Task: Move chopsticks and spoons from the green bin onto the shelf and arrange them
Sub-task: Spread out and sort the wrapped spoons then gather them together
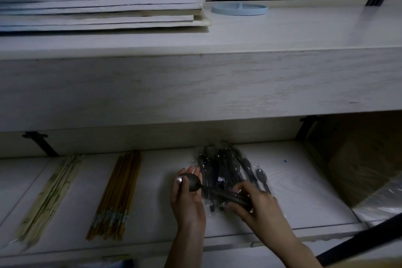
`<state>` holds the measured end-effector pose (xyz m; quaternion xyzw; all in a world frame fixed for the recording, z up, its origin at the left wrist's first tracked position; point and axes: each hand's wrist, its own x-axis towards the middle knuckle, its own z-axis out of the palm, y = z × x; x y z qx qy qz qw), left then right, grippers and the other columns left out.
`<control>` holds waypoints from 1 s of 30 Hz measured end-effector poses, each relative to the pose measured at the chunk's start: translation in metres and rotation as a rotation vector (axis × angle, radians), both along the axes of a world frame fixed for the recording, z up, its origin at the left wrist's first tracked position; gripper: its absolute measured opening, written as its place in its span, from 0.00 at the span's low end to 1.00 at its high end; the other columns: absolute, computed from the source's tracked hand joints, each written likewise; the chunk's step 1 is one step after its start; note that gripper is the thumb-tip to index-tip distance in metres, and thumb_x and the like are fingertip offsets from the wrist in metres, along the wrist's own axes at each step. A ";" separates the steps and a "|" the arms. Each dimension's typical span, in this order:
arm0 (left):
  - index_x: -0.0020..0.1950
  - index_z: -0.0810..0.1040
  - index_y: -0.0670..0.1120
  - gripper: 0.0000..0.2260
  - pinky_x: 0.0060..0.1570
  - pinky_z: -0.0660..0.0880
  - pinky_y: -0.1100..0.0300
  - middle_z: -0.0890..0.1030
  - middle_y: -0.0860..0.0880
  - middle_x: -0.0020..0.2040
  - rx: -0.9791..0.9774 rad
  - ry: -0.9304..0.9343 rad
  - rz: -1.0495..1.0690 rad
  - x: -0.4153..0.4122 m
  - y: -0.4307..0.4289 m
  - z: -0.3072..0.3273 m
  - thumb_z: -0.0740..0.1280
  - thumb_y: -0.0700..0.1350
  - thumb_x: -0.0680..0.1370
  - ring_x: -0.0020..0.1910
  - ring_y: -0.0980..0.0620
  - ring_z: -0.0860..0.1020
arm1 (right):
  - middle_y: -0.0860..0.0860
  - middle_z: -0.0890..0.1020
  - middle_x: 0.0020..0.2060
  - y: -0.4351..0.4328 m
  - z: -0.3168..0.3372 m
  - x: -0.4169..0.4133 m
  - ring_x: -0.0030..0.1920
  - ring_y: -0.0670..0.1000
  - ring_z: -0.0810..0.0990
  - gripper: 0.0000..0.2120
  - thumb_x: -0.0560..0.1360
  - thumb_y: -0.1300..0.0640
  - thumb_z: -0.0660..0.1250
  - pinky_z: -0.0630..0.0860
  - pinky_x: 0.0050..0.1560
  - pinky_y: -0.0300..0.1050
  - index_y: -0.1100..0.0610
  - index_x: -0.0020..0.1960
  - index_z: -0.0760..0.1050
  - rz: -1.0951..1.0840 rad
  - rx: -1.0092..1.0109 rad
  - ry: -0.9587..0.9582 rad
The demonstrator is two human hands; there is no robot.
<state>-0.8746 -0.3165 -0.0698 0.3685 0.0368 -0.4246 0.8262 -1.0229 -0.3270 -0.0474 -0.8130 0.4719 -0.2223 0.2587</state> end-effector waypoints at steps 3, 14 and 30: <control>0.54 0.75 0.40 0.10 0.44 0.81 0.63 0.79 0.43 0.52 0.011 -0.019 0.013 0.001 0.001 -0.003 0.54 0.36 0.81 0.52 0.48 0.78 | 0.45 0.81 0.38 0.003 0.001 -0.002 0.35 0.40 0.73 0.07 0.73 0.47 0.68 0.69 0.39 0.34 0.48 0.48 0.75 0.007 -0.116 0.045; 0.52 0.74 0.41 0.11 0.56 0.73 0.52 0.77 0.42 0.52 -0.016 0.176 -0.109 0.007 0.002 0.001 0.53 0.40 0.82 0.52 0.46 0.76 | 0.47 0.73 0.34 0.003 -0.001 0.016 0.27 0.39 0.72 0.10 0.80 0.60 0.58 0.73 0.35 0.32 0.53 0.43 0.75 0.026 0.600 -0.227; 0.52 0.71 0.41 0.09 0.21 0.71 0.68 0.70 0.44 0.39 0.128 0.325 -0.173 0.052 0.015 -0.025 0.53 0.42 0.82 0.32 0.53 0.66 | 0.52 0.65 0.68 -0.053 -0.046 0.086 0.68 0.56 0.63 0.28 0.75 0.42 0.59 0.64 0.65 0.51 0.53 0.71 0.61 0.047 -0.052 0.548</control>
